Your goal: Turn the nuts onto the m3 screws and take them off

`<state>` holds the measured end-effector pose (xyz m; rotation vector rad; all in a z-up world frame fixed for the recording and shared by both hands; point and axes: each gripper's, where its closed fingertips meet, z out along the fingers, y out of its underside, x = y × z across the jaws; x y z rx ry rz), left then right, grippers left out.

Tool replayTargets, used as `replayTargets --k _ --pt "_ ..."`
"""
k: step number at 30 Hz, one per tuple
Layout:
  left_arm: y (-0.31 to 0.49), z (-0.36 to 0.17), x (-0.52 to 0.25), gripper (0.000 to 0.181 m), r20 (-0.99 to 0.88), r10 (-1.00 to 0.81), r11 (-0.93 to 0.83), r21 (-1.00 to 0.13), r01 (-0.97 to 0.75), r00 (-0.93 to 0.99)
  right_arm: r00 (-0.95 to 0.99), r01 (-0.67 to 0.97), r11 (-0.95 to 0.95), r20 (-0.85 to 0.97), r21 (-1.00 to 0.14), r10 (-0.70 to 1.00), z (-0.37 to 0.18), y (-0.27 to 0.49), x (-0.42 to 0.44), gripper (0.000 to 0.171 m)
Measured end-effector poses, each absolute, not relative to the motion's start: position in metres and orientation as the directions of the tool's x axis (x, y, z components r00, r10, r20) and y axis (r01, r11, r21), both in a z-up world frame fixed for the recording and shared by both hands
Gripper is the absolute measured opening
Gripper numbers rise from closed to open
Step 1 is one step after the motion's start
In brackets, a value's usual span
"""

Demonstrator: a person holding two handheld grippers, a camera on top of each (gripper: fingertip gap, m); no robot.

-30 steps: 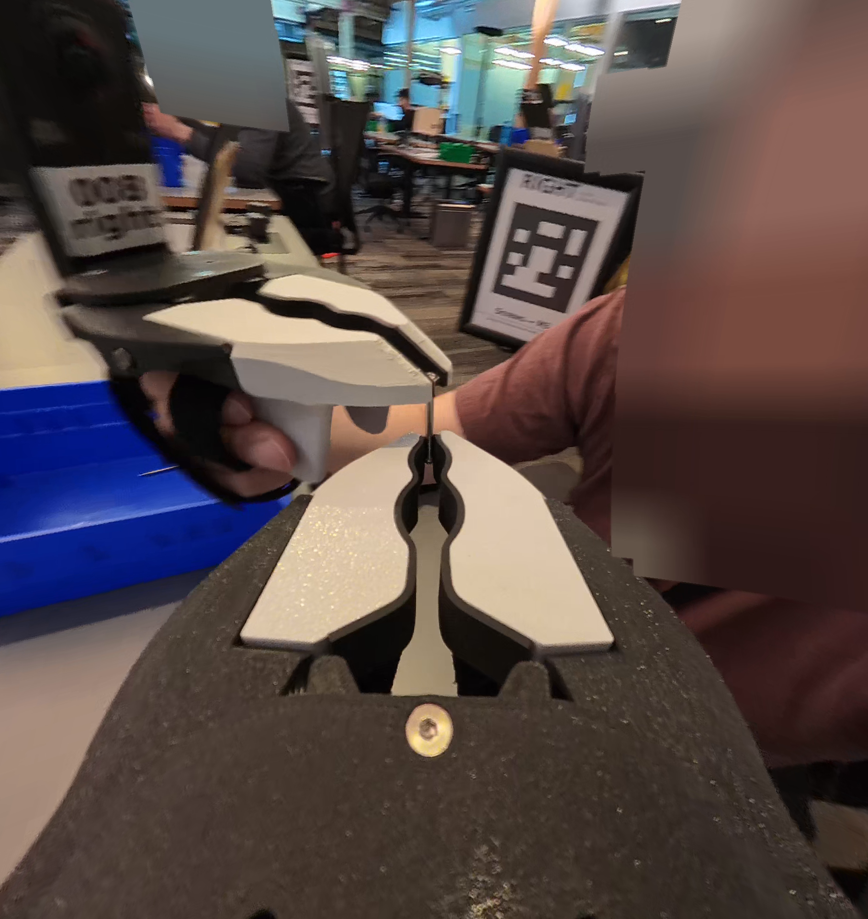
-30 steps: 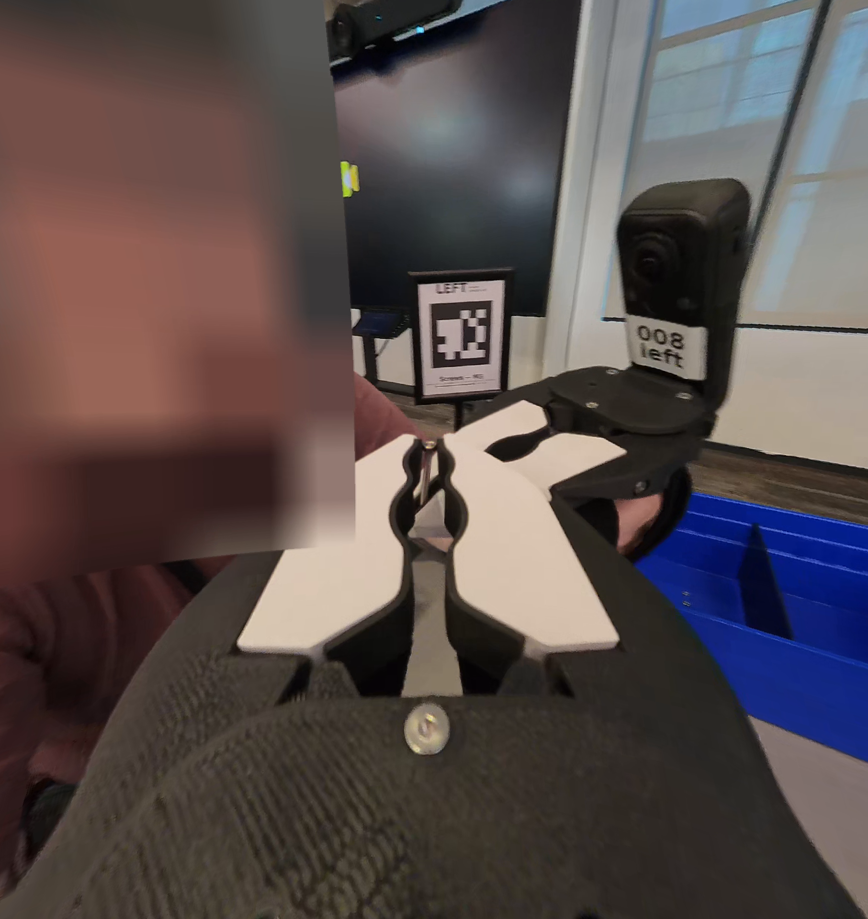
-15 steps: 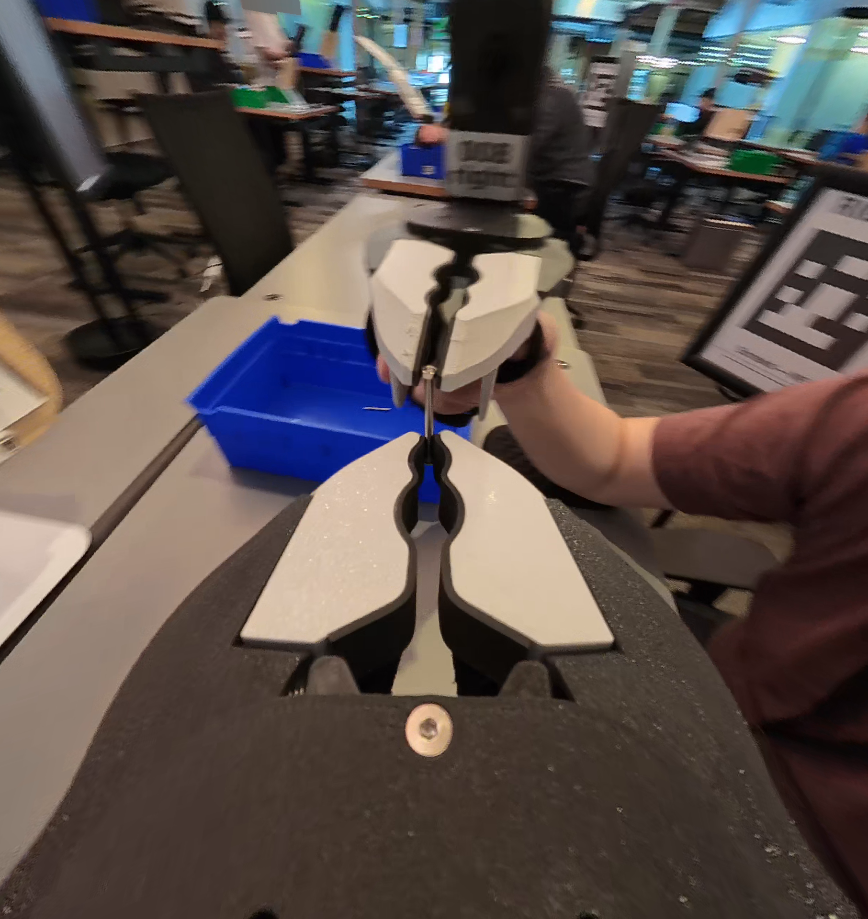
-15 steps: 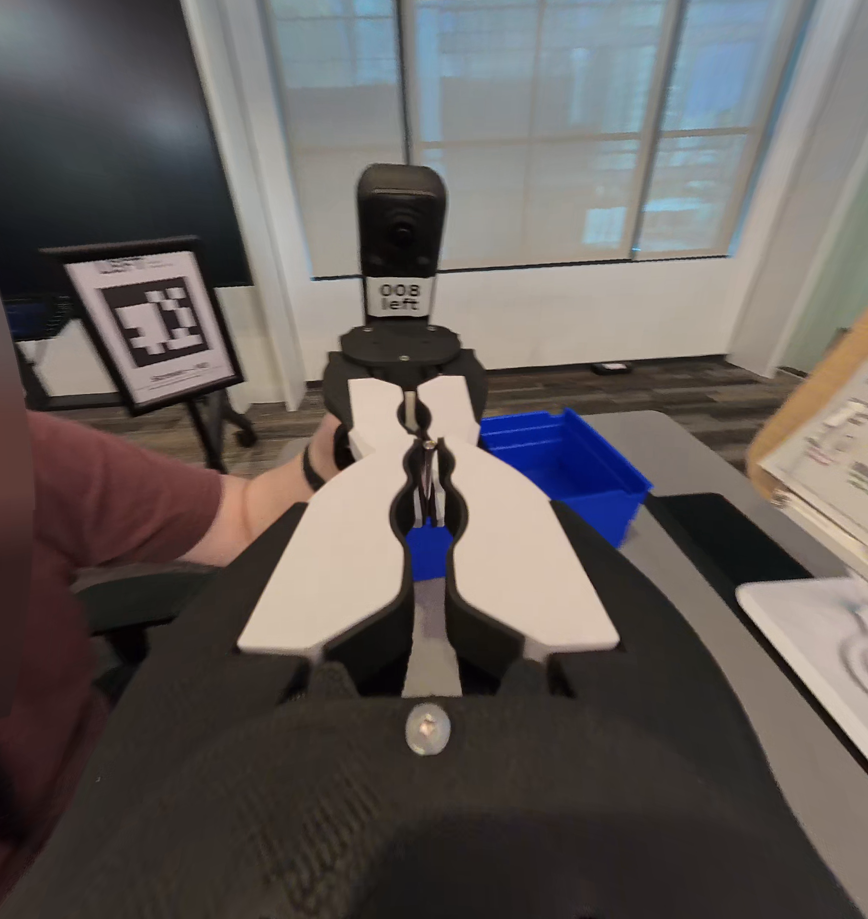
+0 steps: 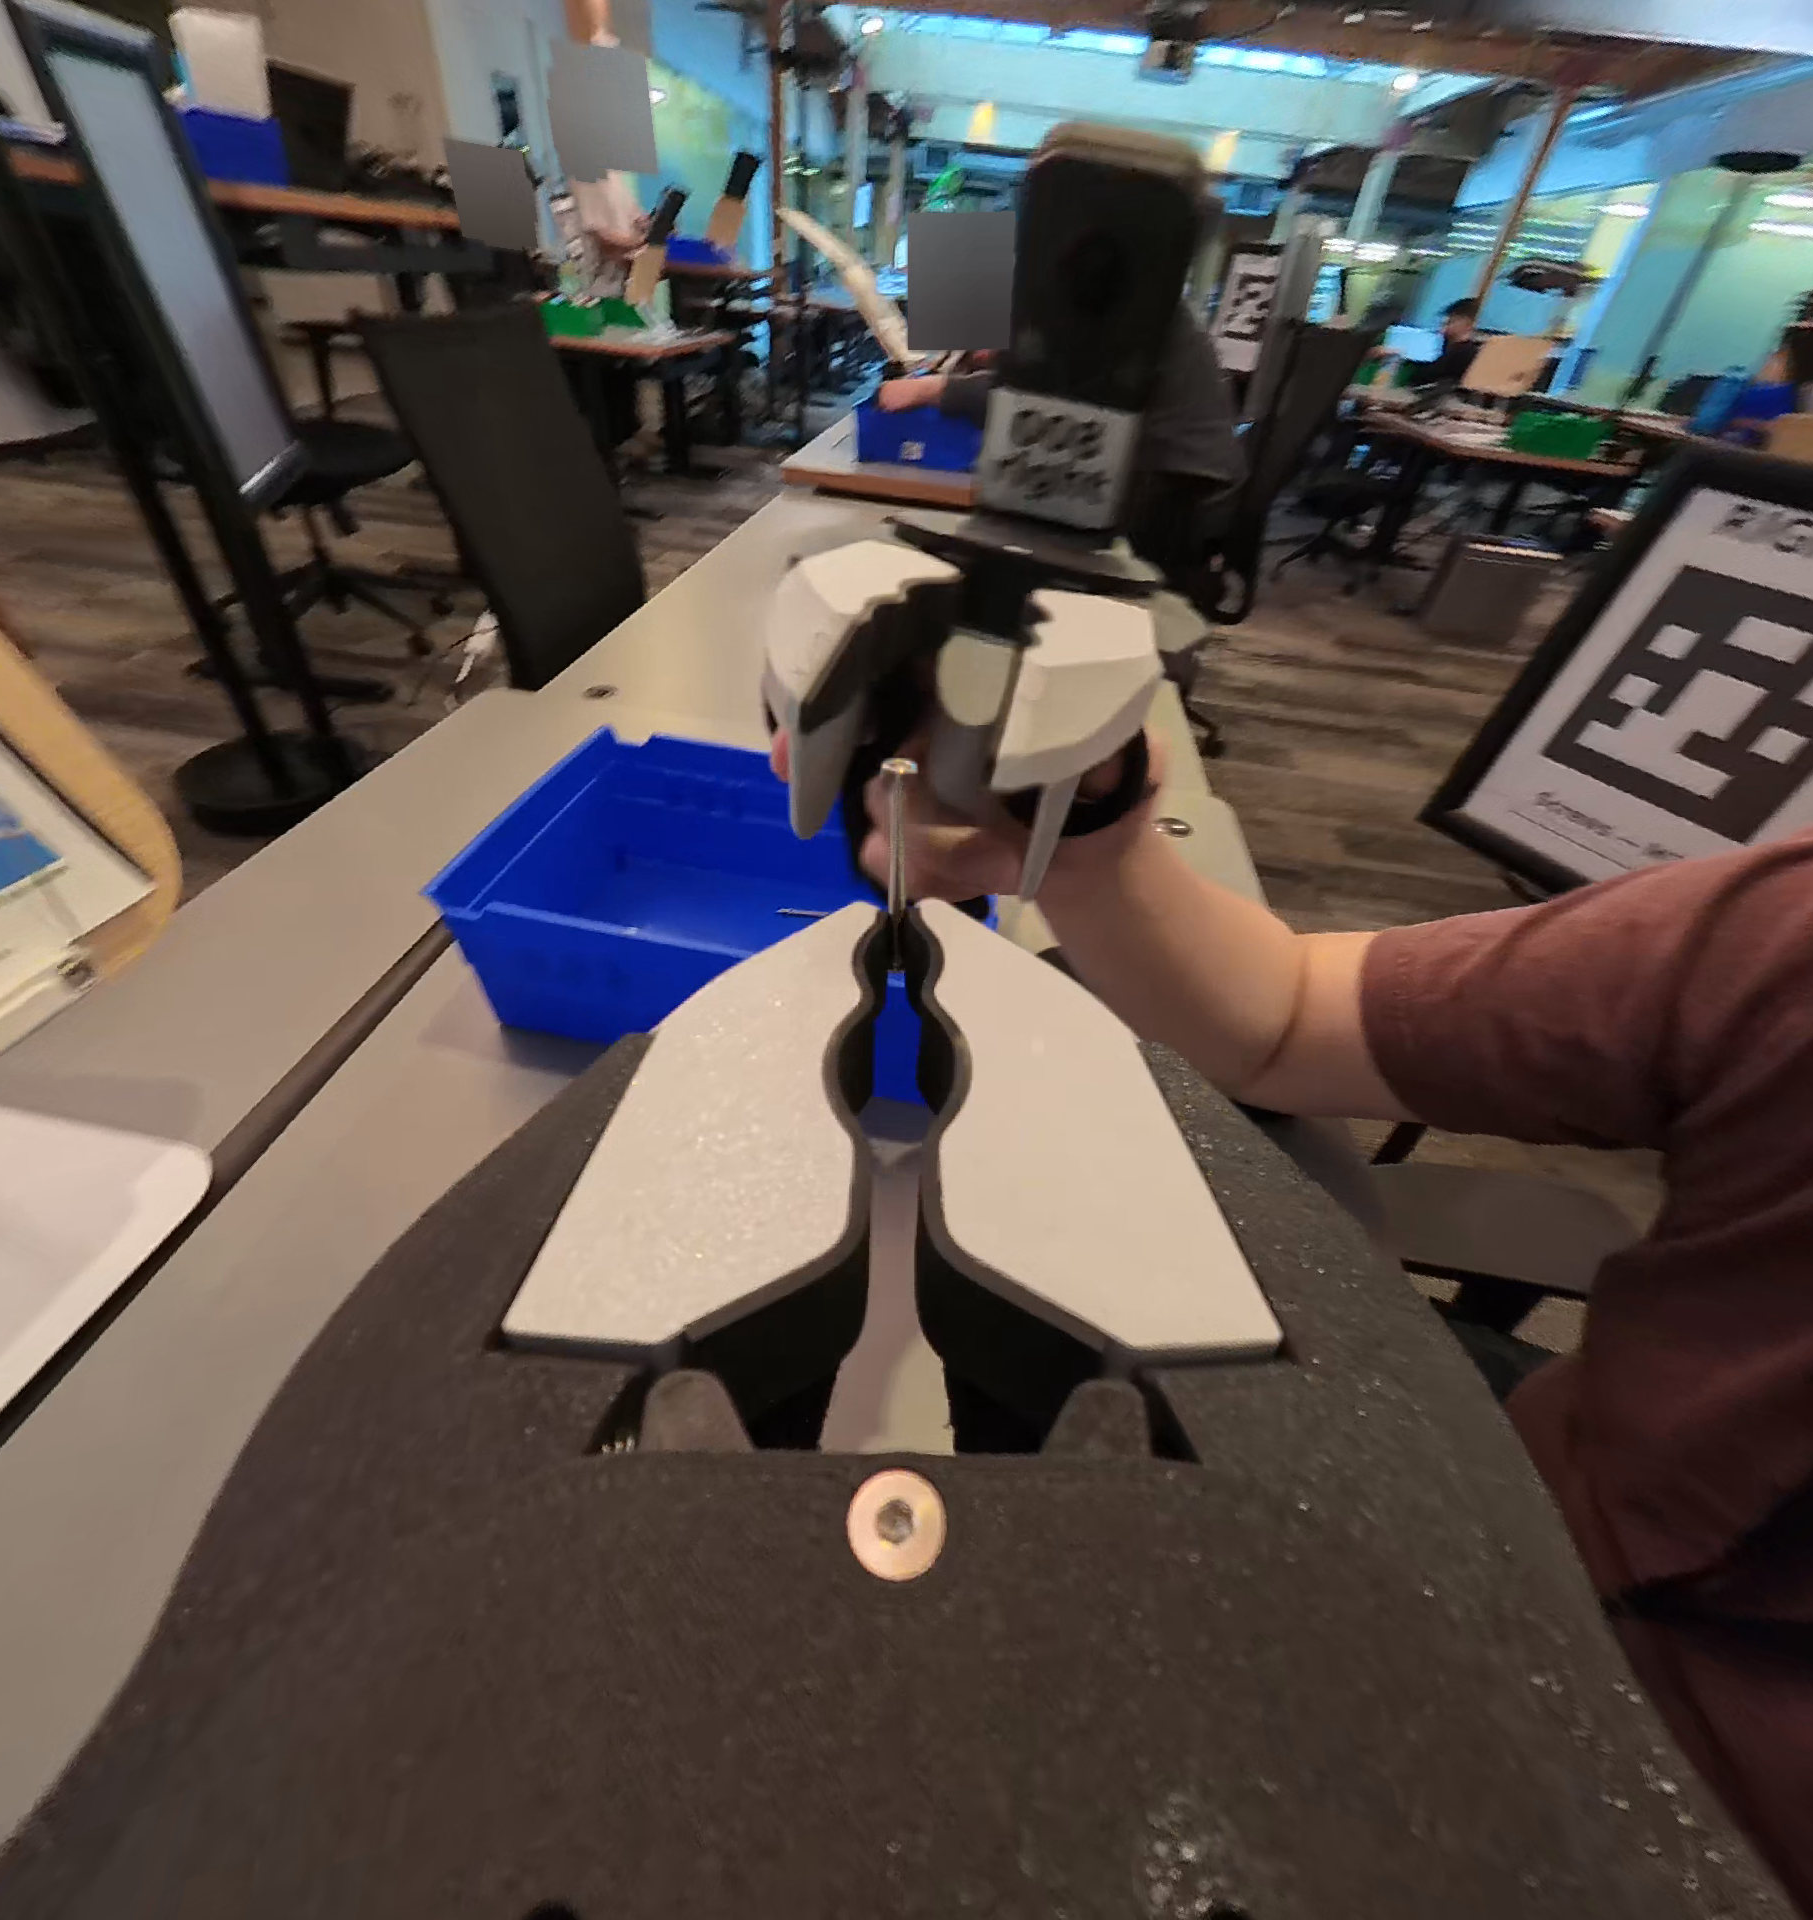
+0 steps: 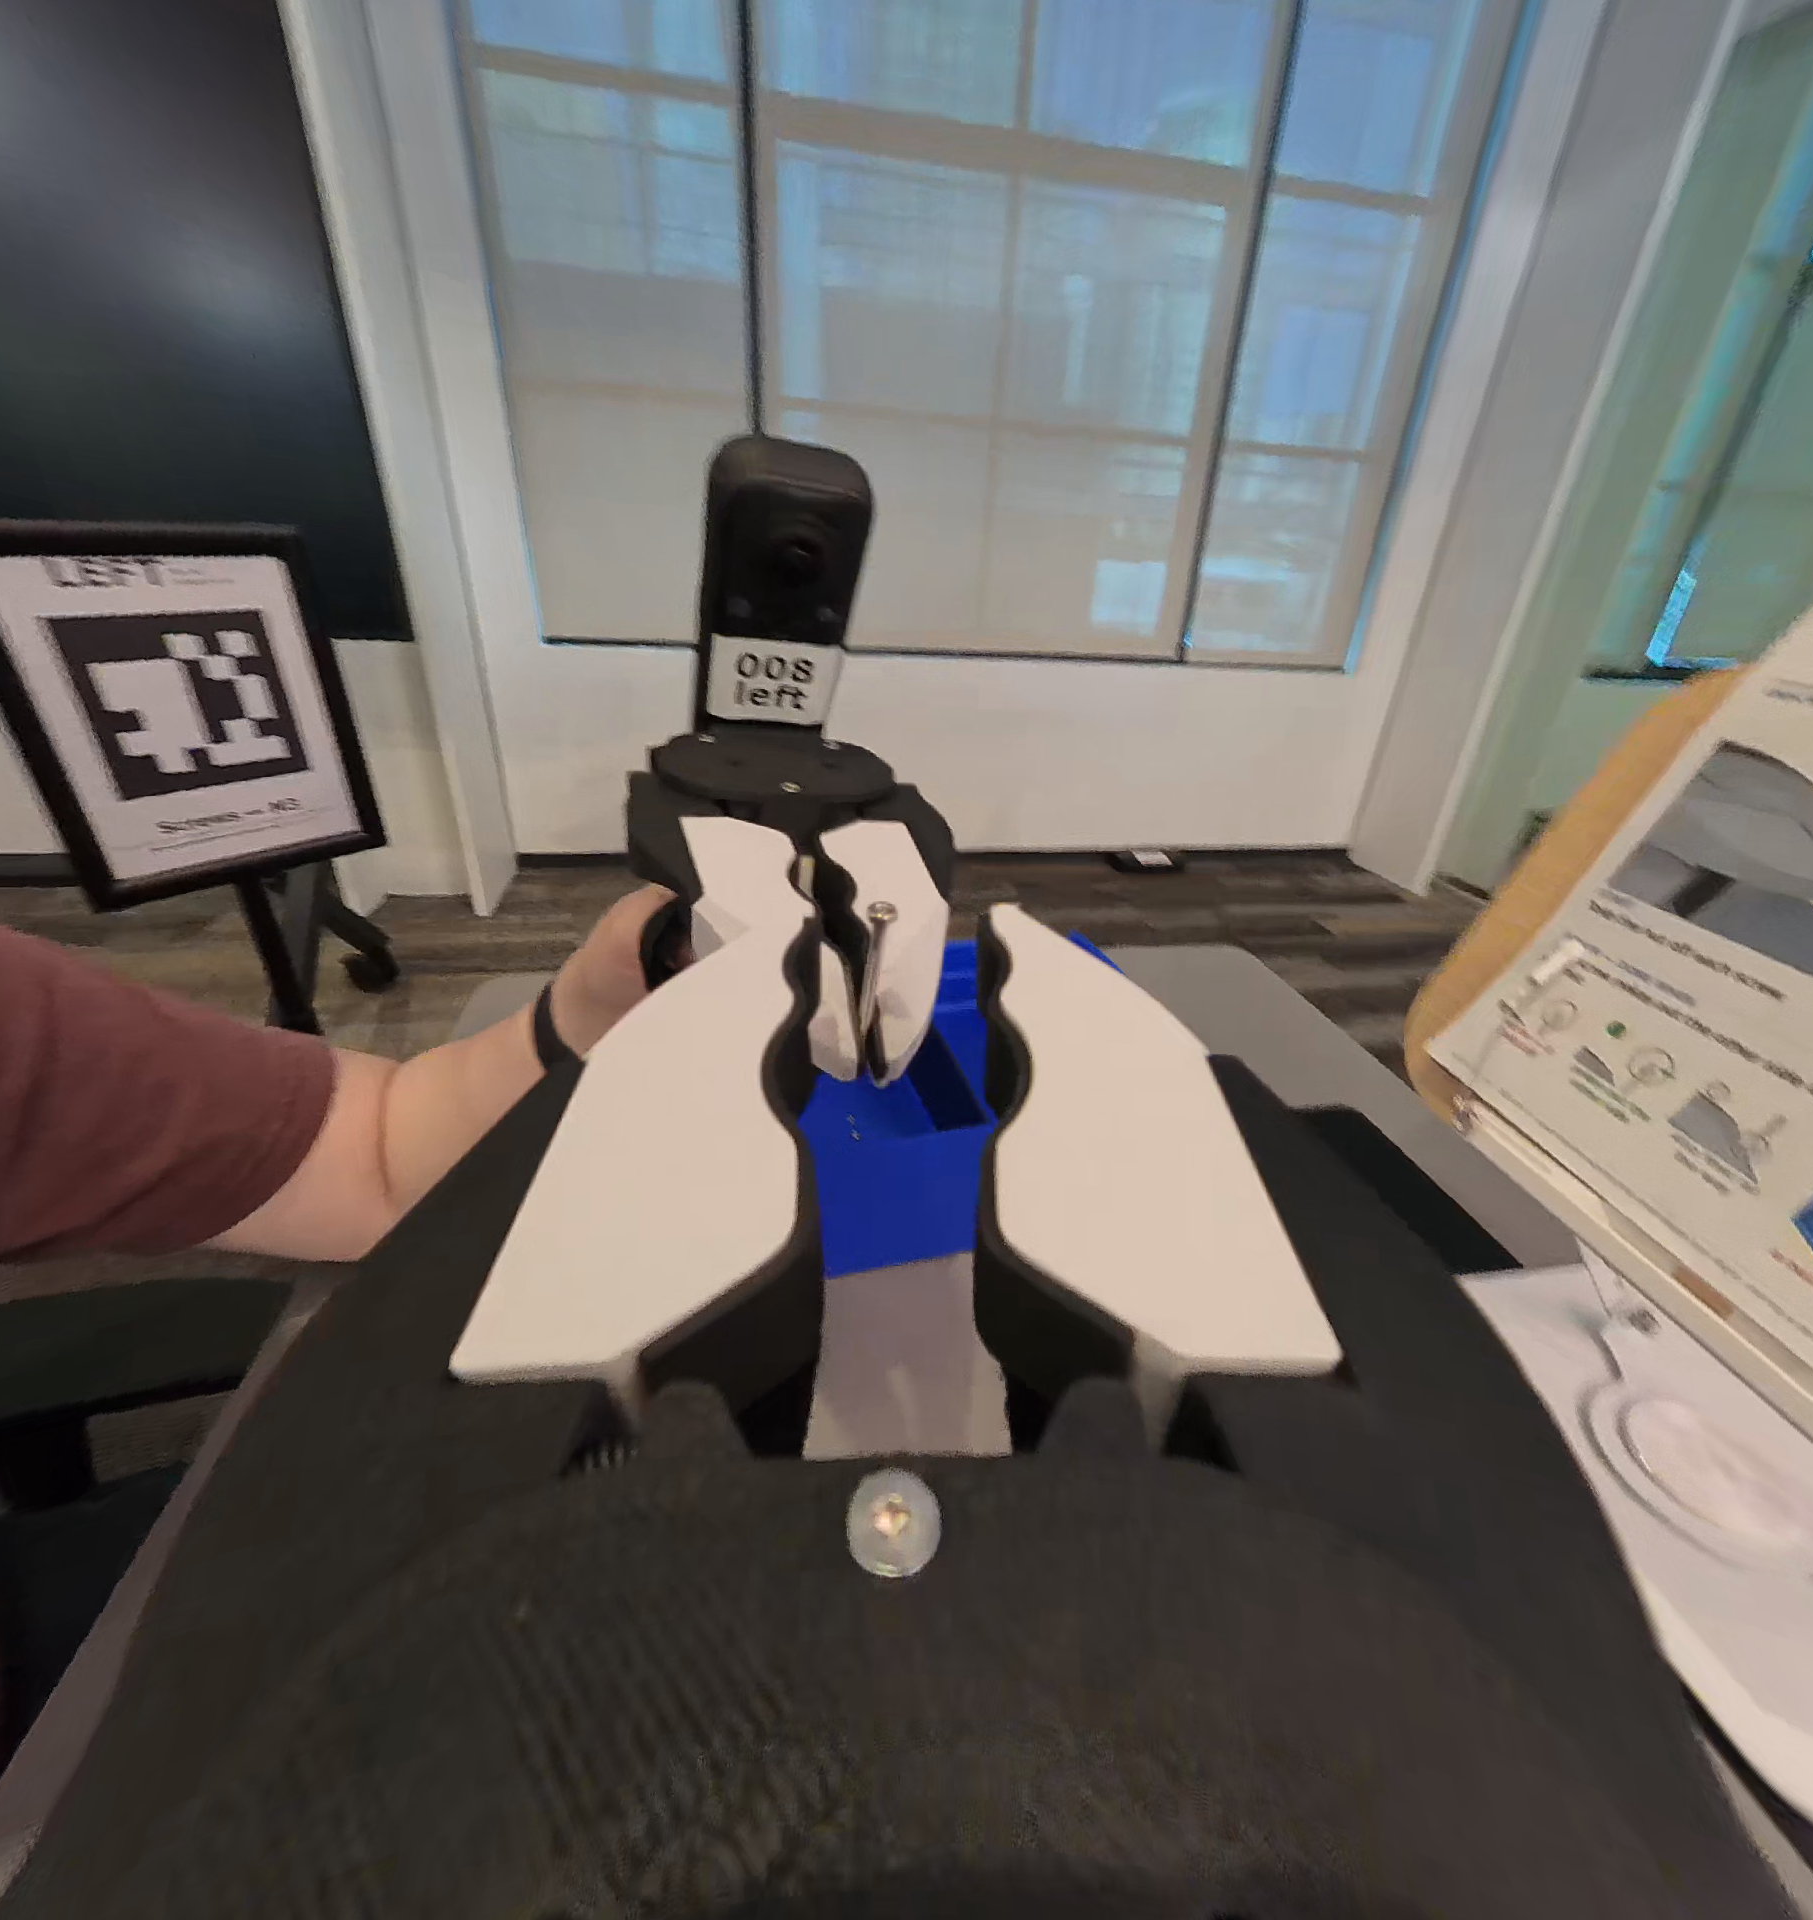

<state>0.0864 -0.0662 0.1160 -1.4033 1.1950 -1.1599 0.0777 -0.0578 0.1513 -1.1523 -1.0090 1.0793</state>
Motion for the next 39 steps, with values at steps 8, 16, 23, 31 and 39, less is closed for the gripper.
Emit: replayTargets --k 8,16,23,31,39 --pt "-0.104 0.122 0.095 0.002 0.019 -0.995 -0.009 -0.995 -0.098 -0.103 -0.114 -0.229 0.001 0.028 -0.973 0.993 0.159 -0.090 0.083 0.016" --pt "-0.114 0.118 0.100 0.002 0.018 -0.988 -0.001 -0.993 -0.115 -0.151 -0.248 -0.223 -0.014 0.042 -0.975 0.968 0.160 -0.112 0.085 0.013" --pt "-0.117 0.116 0.103 0.002 0.021 -0.986 -0.001 -0.993 -0.122 -0.163 -0.244 -0.174 0.021 0.063 -0.984 0.968 0.150 -0.113 0.081 0.010" --pt "-0.117 0.116 0.103 0.002 0.020 -0.986 0.001 -0.992 -0.123 -0.165 -0.259 -0.169 0.022 0.066 -0.985 0.964 0.149 -0.114 0.082 0.009" --pt "-0.117 0.115 0.103 0.002 0.026 -0.986 -0.005 -0.992 -0.129 -0.164 -0.260 -0.177 0.019 0.065 -0.984 0.963 0.149 -0.113 0.083 0.008"
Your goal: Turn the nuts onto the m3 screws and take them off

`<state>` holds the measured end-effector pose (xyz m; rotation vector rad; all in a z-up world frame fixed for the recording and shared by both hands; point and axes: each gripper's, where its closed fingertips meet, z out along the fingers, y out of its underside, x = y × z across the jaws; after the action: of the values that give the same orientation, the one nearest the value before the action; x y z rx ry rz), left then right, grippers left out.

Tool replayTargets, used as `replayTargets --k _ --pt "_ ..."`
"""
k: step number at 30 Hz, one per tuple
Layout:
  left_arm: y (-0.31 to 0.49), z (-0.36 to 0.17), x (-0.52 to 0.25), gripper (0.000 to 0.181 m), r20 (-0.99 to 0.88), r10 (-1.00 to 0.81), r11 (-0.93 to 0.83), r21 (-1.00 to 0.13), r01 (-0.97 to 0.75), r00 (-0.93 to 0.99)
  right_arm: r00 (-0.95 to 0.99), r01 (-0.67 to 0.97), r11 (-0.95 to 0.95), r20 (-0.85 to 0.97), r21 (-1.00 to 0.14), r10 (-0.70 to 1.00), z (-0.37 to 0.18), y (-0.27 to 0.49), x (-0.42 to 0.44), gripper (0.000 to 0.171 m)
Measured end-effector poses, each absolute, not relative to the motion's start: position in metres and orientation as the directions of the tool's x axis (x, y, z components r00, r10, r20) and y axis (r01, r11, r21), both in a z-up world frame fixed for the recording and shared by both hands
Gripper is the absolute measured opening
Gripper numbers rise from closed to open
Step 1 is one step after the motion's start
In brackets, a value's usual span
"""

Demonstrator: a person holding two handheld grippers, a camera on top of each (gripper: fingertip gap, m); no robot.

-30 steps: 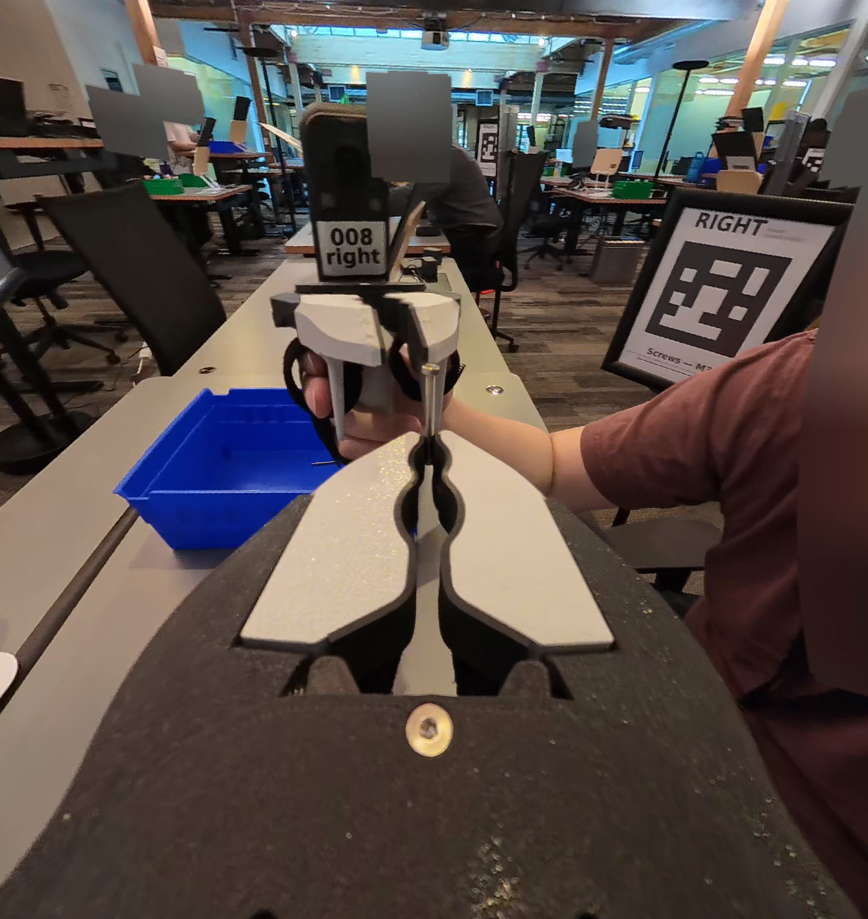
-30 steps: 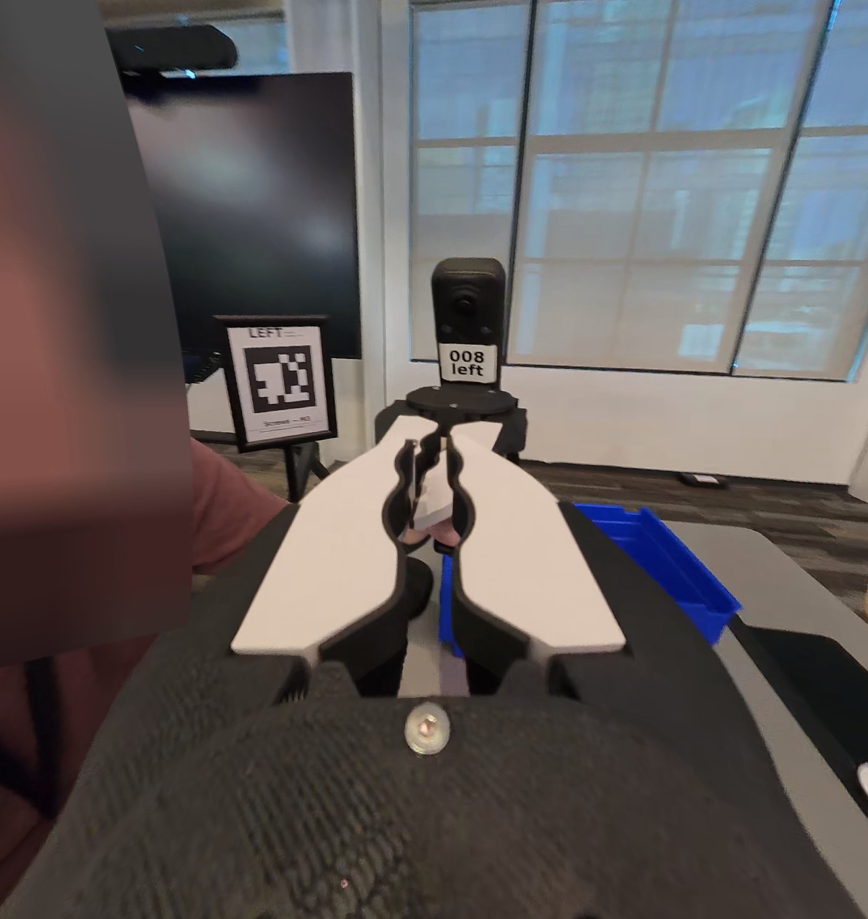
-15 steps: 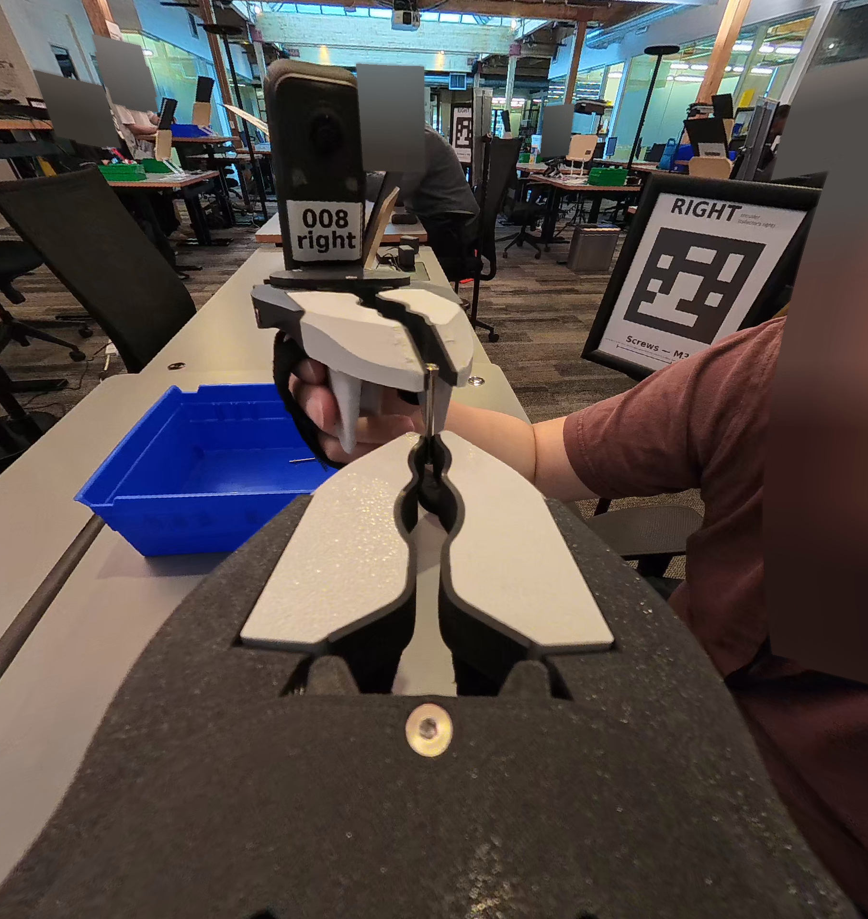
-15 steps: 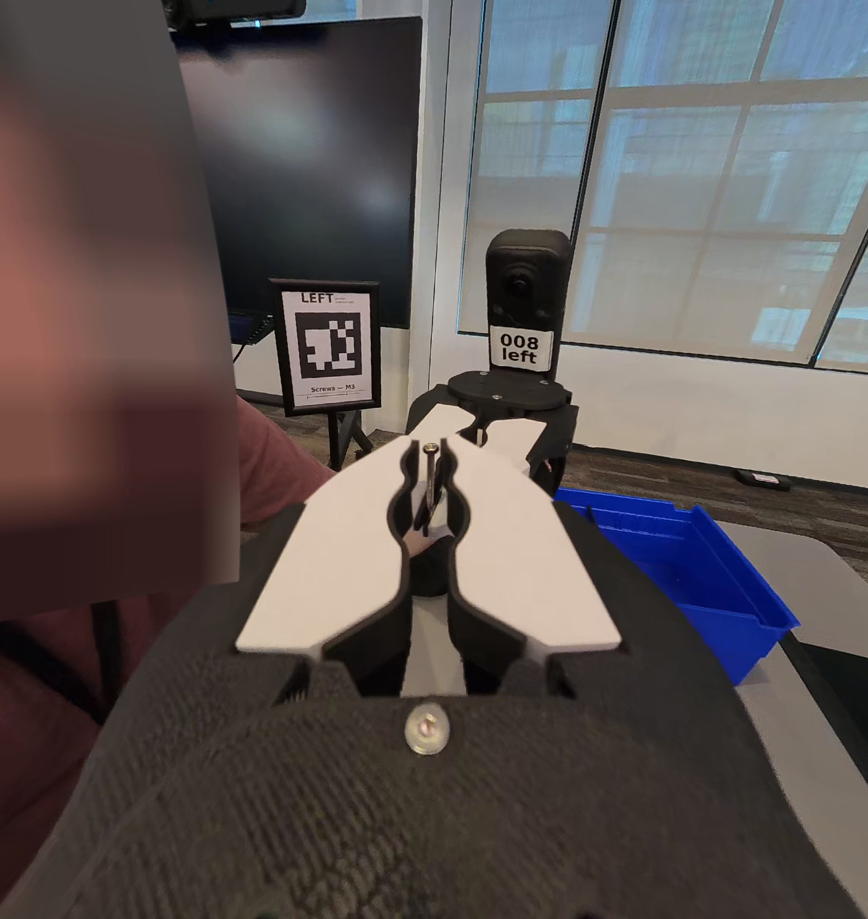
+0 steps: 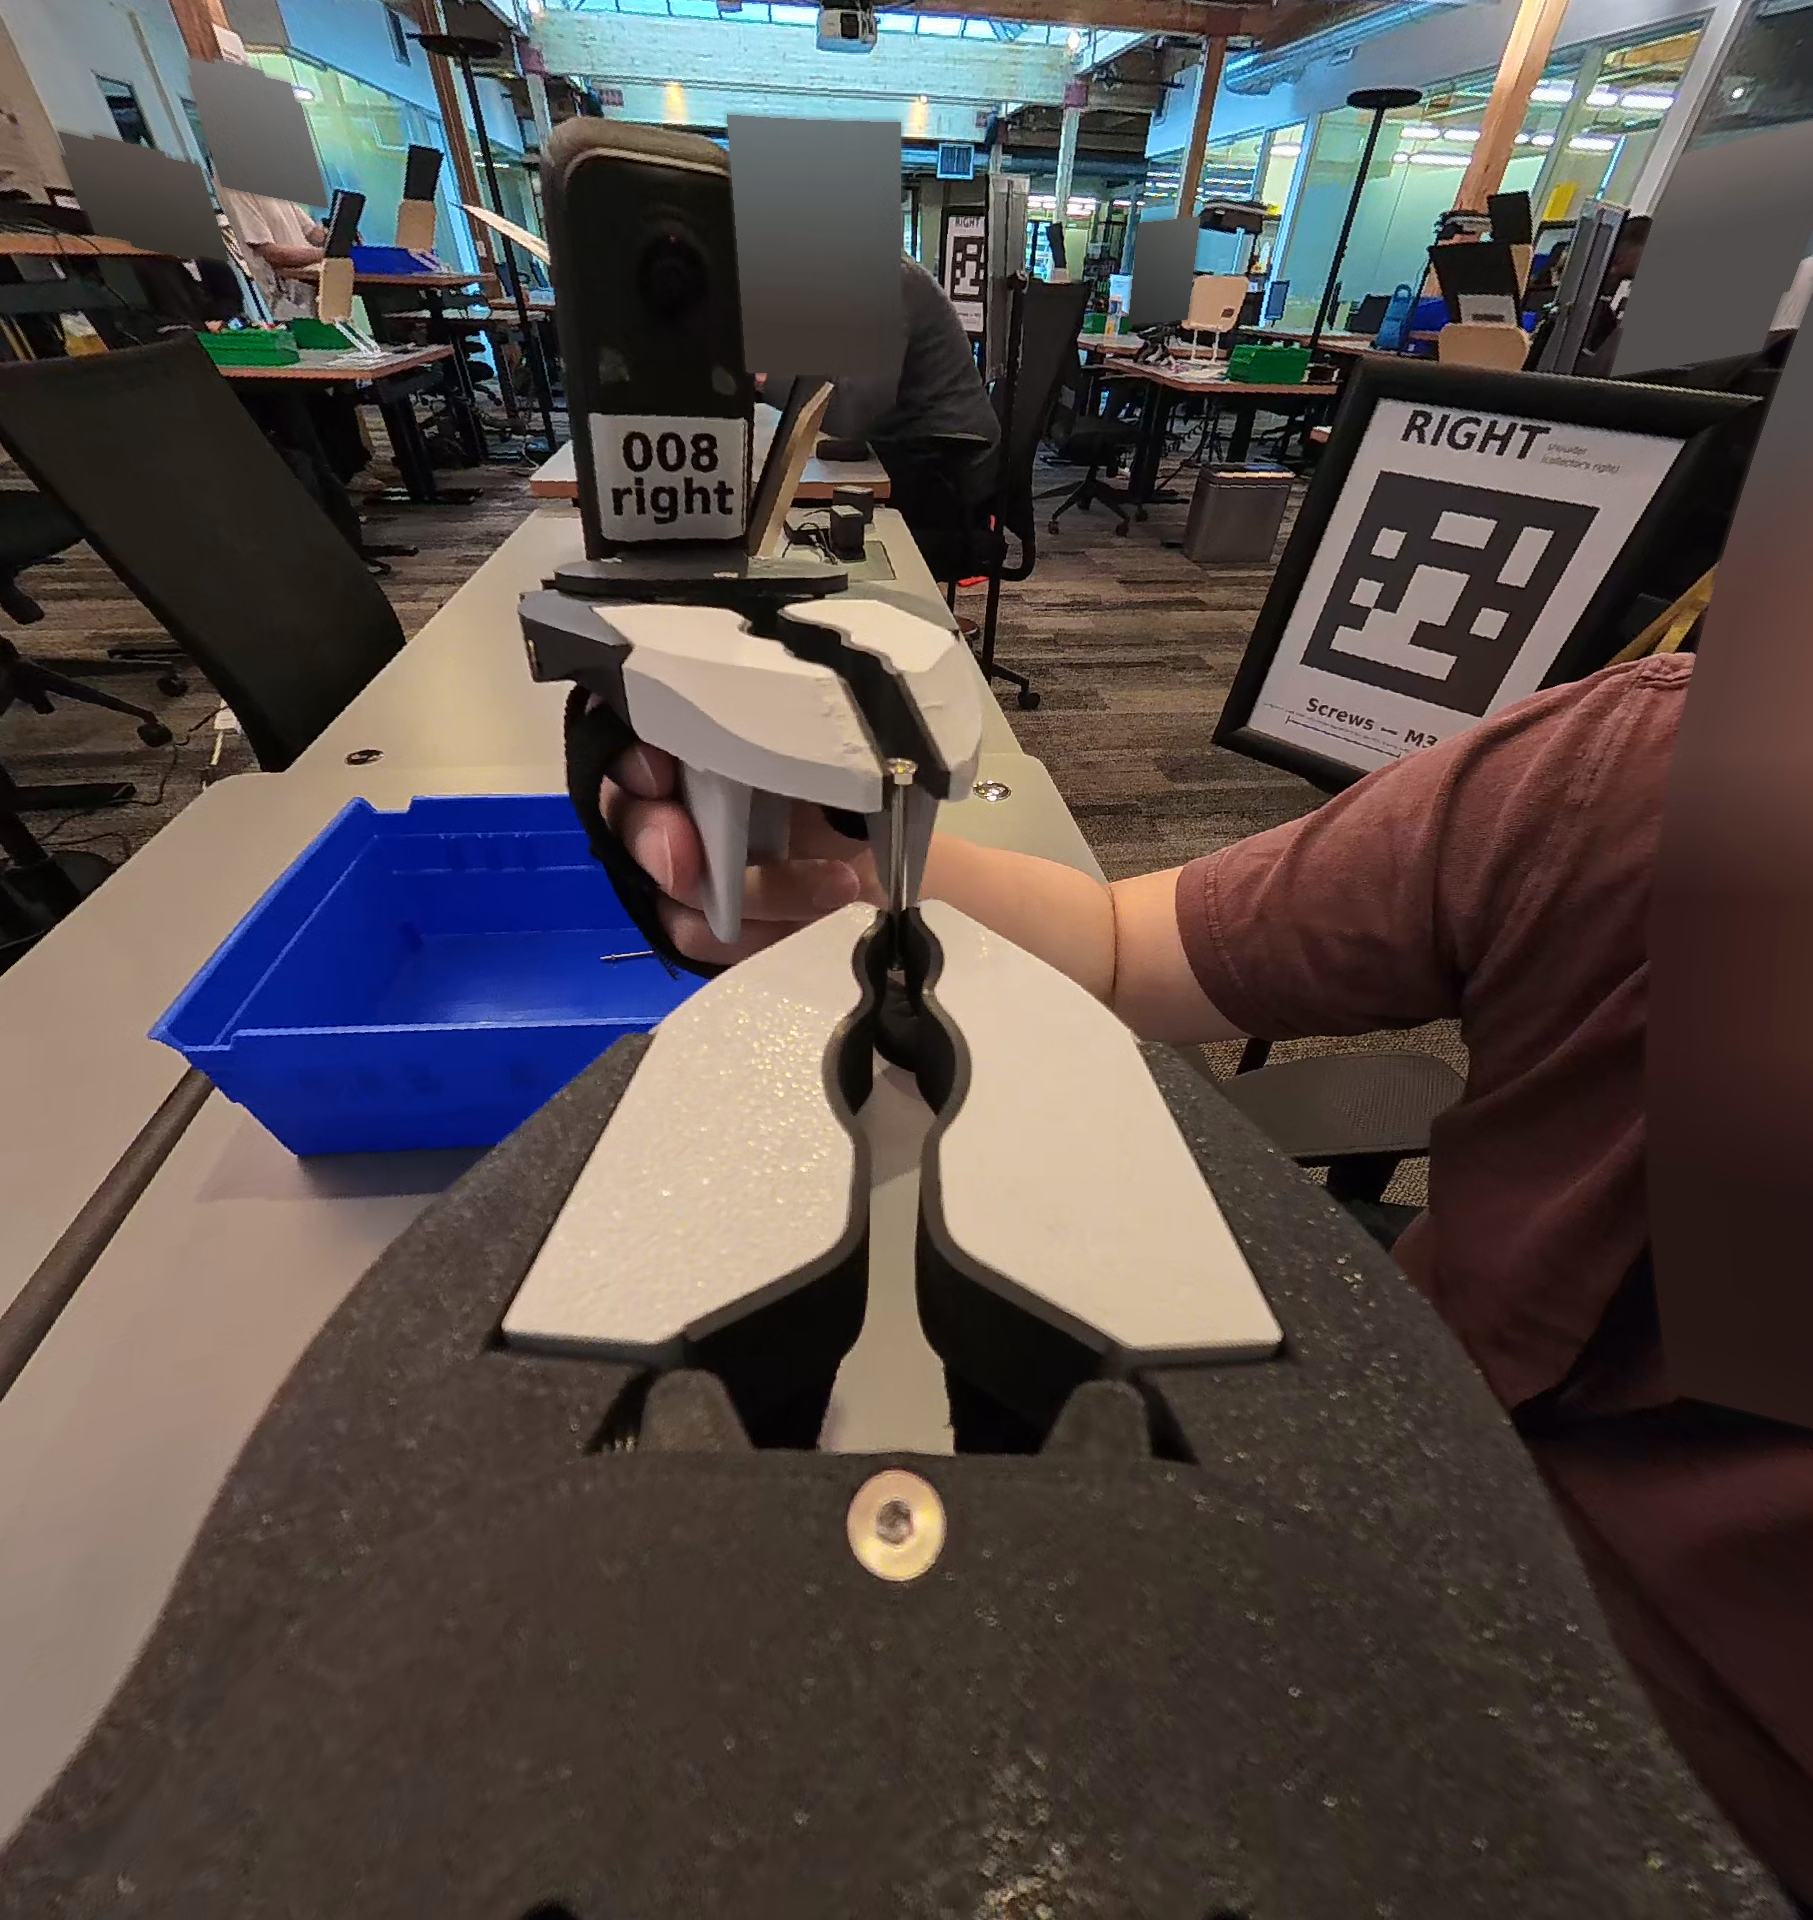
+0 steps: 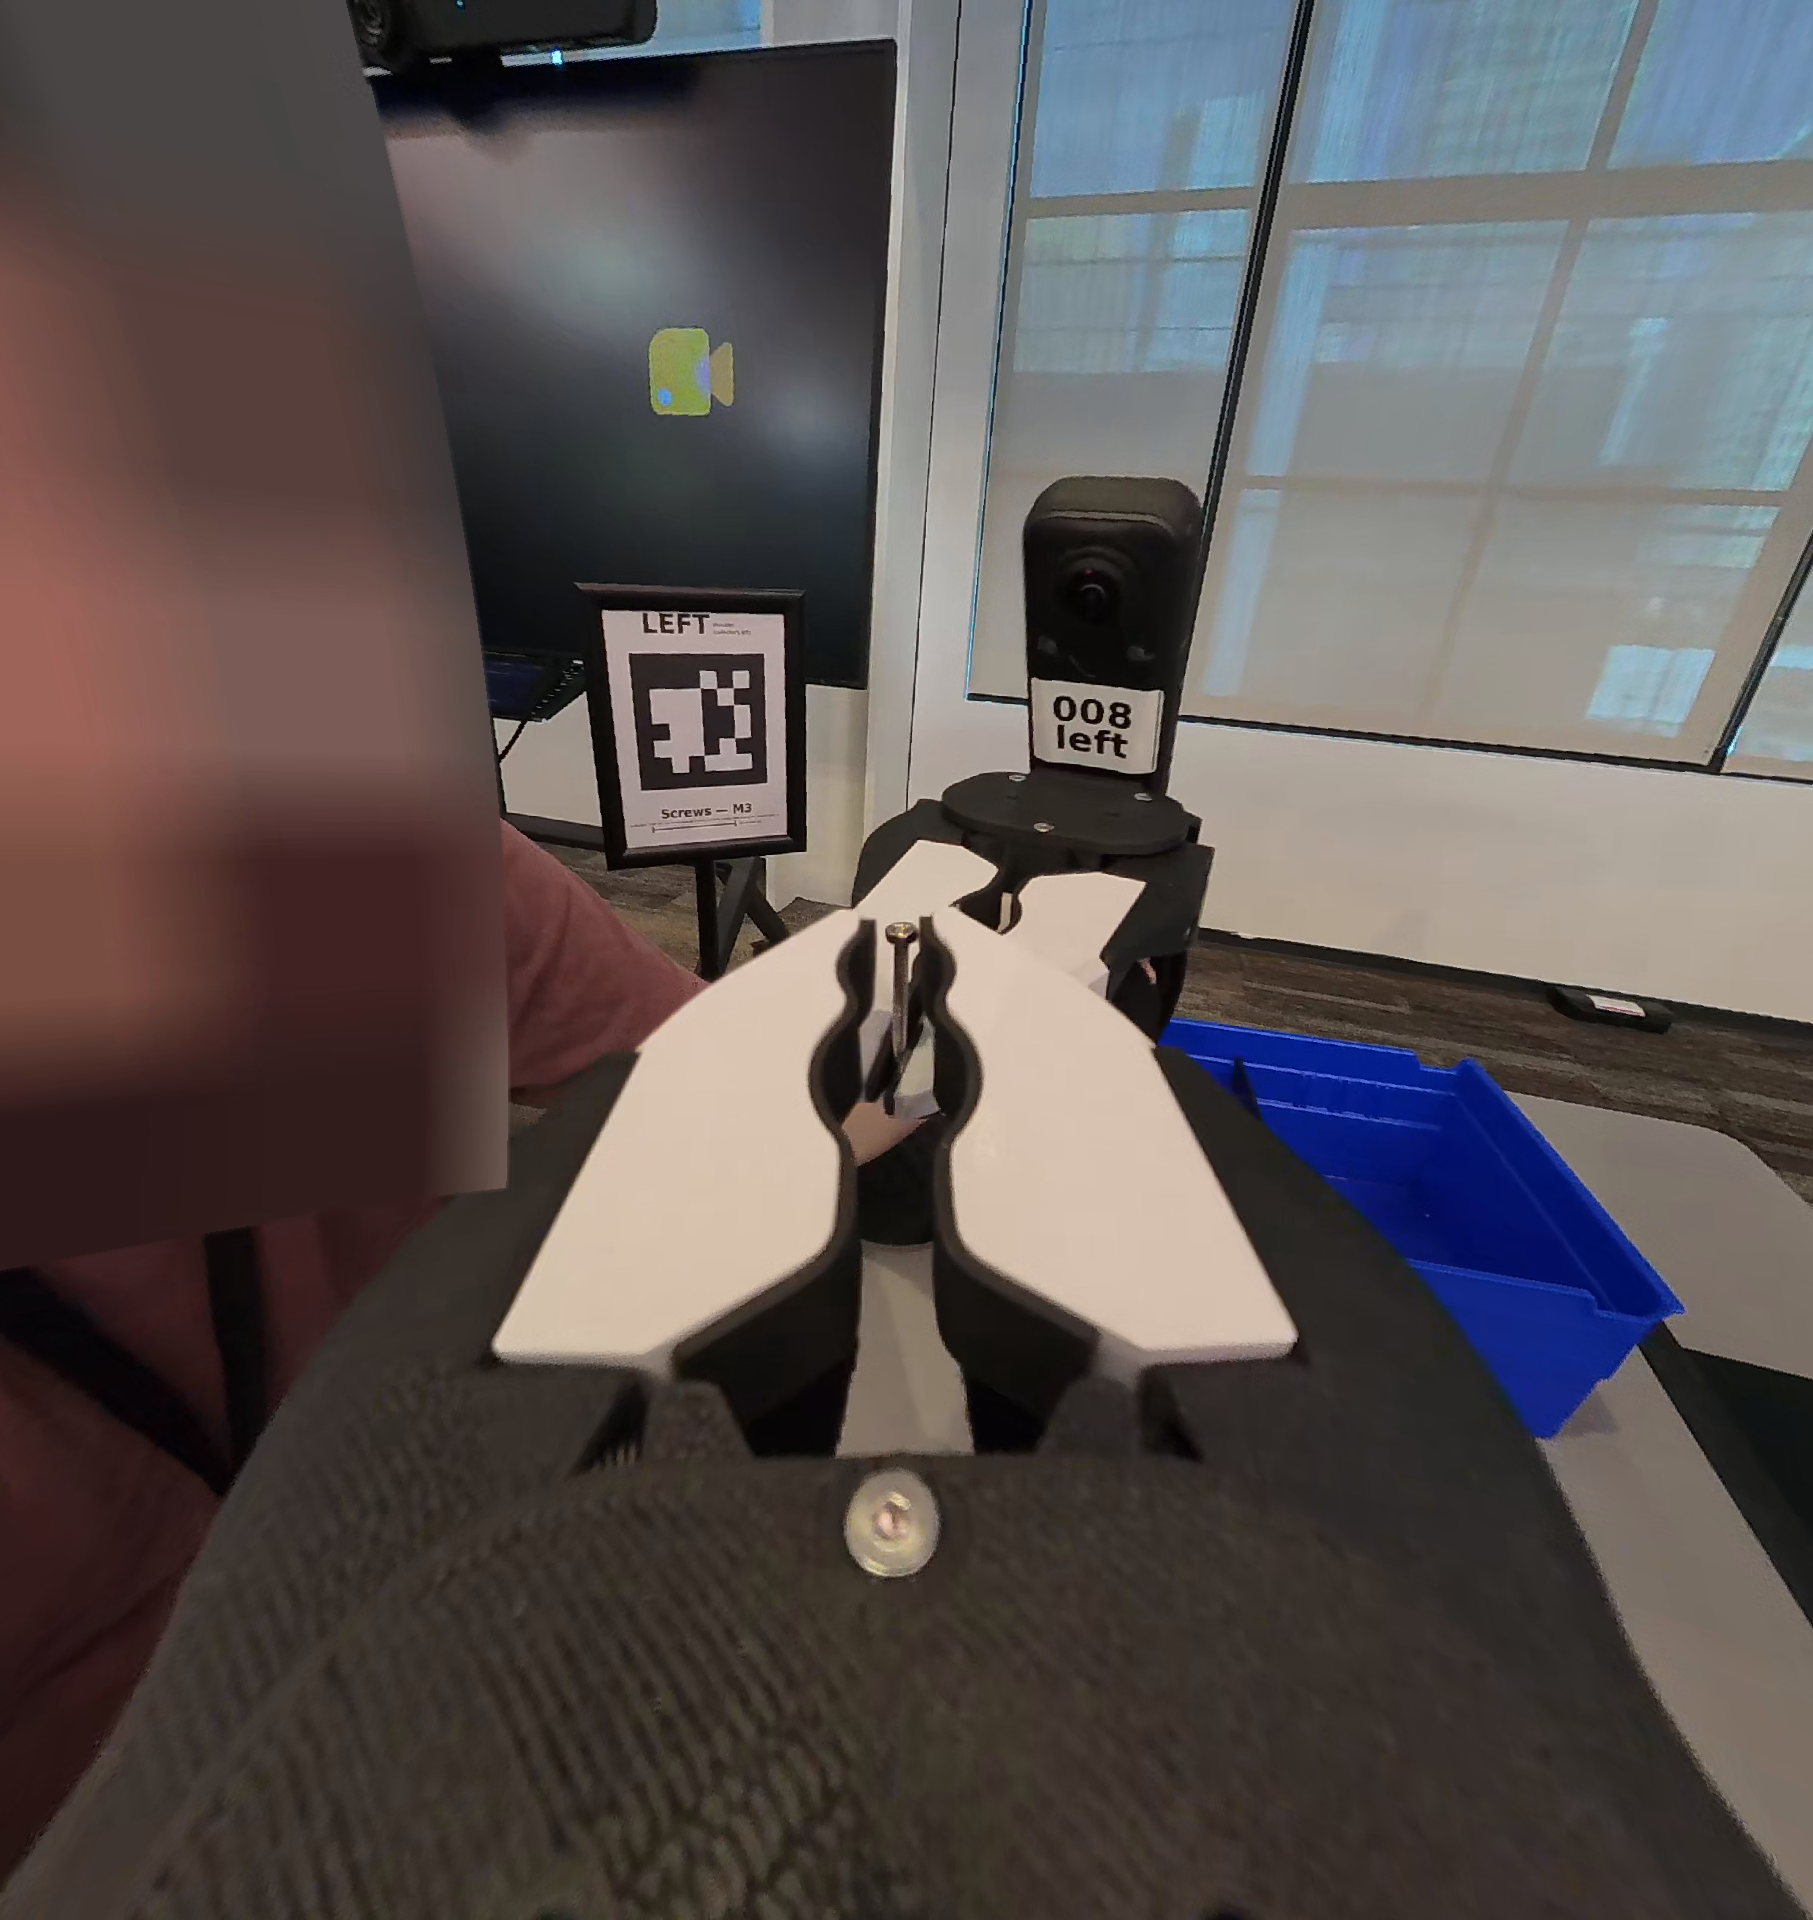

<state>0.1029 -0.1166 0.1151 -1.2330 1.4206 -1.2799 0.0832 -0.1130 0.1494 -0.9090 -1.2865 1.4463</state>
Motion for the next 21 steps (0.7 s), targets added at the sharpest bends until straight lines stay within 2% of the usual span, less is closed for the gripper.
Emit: replayTargets --k 21 --pt "-0.1134 0.1146 0.1019 0.002 0.028 -0.988 -0.008 -0.991 -0.133 -0.152 -0.240 -0.186 0.014 0.059 -0.982 0.969 0.1514 -0.1083 0.0867 0.014"
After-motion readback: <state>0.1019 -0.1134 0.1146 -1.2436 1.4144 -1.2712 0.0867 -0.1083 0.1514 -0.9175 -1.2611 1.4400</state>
